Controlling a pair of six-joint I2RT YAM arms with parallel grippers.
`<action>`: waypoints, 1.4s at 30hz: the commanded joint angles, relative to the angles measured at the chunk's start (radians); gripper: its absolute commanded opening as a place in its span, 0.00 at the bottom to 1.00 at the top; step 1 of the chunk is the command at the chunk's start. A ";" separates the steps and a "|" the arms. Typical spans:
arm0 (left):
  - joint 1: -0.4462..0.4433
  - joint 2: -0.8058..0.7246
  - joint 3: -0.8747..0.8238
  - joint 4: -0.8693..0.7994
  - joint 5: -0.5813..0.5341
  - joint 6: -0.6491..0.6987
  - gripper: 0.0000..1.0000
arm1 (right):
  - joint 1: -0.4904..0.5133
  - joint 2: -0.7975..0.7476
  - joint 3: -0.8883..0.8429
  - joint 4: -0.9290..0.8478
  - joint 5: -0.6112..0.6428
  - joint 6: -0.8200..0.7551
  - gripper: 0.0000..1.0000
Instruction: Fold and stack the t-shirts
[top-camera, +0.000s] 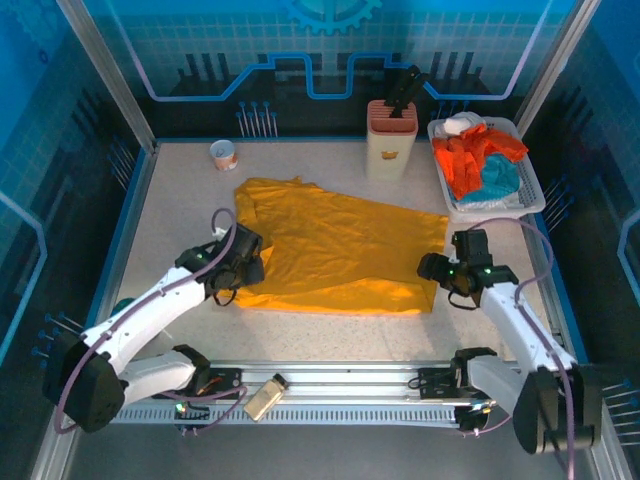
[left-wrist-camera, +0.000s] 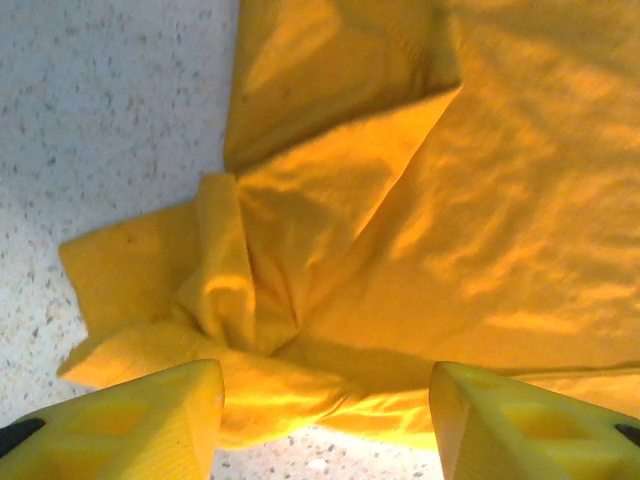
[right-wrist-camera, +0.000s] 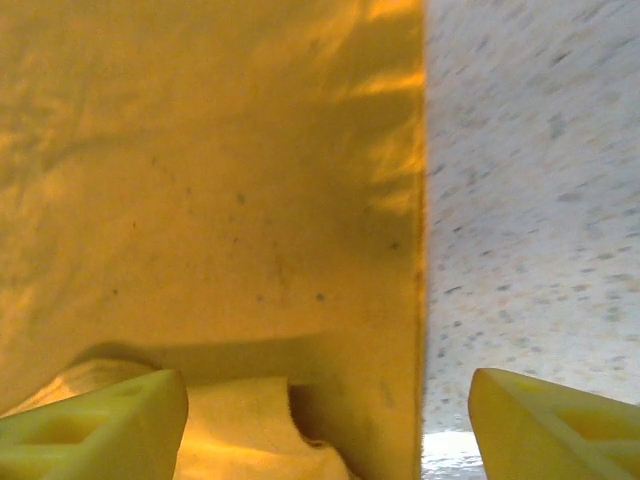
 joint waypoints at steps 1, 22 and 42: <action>0.069 0.041 0.062 0.020 0.055 0.067 0.57 | -0.005 0.090 0.043 0.020 -0.134 -0.058 0.74; 0.166 0.375 0.123 0.032 0.096 0.161 0.58 | 0.081 0.254 0.073 -0.045 -0.196 -0.091 0.28; 0.226 0.408 0.217 0.035 0.124 0.210 0.57 | 0.522 -0.245 -0.037 -0.459 0.055 0.334 0.00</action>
